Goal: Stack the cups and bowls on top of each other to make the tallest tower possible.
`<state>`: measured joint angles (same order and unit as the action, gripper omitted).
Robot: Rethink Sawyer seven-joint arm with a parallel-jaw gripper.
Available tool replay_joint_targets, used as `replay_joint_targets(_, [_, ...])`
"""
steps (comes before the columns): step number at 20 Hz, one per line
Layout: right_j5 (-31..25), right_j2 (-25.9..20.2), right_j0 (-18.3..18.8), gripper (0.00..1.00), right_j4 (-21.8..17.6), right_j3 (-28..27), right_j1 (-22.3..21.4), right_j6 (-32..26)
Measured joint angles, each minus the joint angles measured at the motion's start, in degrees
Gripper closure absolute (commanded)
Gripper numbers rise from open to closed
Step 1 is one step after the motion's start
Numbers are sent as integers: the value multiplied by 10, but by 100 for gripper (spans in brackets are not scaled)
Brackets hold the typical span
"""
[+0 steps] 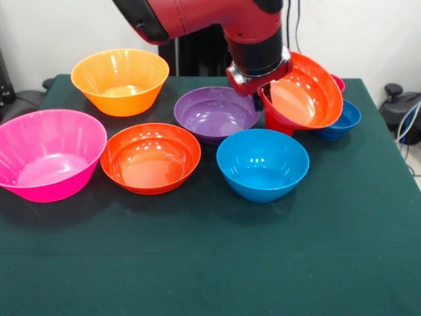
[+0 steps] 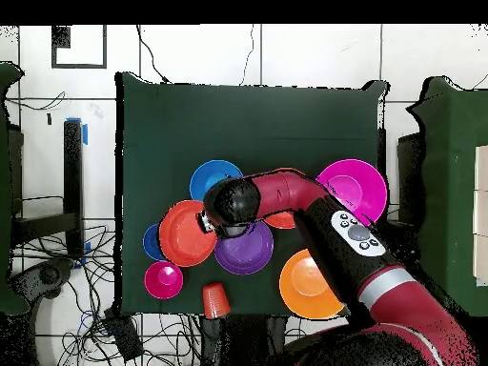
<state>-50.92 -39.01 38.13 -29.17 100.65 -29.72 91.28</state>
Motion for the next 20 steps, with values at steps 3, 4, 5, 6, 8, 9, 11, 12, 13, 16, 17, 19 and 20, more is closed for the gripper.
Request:
replay_joint_targets(3, [-34,-6,0,100,-7,-22,6,-17])
replay_joint_targets(4, [-43,-8,0,100,-10,-28,7,-21])
replay_joint_targets(5, [-48,-8,0,100,-11,-31,7,-23])
replay_joint_targets(6, [-60,-10,0,100,-13,-38,8,-28])
replay_joint_targets(8, [-85,-12,0,100,-18,-51,8,-36])
replay_joint_targets(9, [-100,-13,0,100,-18,-57,7,-38])
replay_joint_targets(11, [-119,-15,0,100,-19,-64,5,-38])
replay_joint_targets(12, [-144,-17,1,100,-20,-71,2,-38])
replay_joint_targets(13, [-150,-18,1,100,-20,-73,1,-38])
replay_joint_targets(16, [-178,-21,2,100,-20,-78,-3,-38])
replay_joint_targets(17, [-191,-22,3,100,-21,-80,-5,-38])
replay_joint_targets(19, [-210,-24,4,100,-21,-82,-8,-38])
replay_joint_targets(20, [-219,-25,5,100,-21,-84,-8,-38])
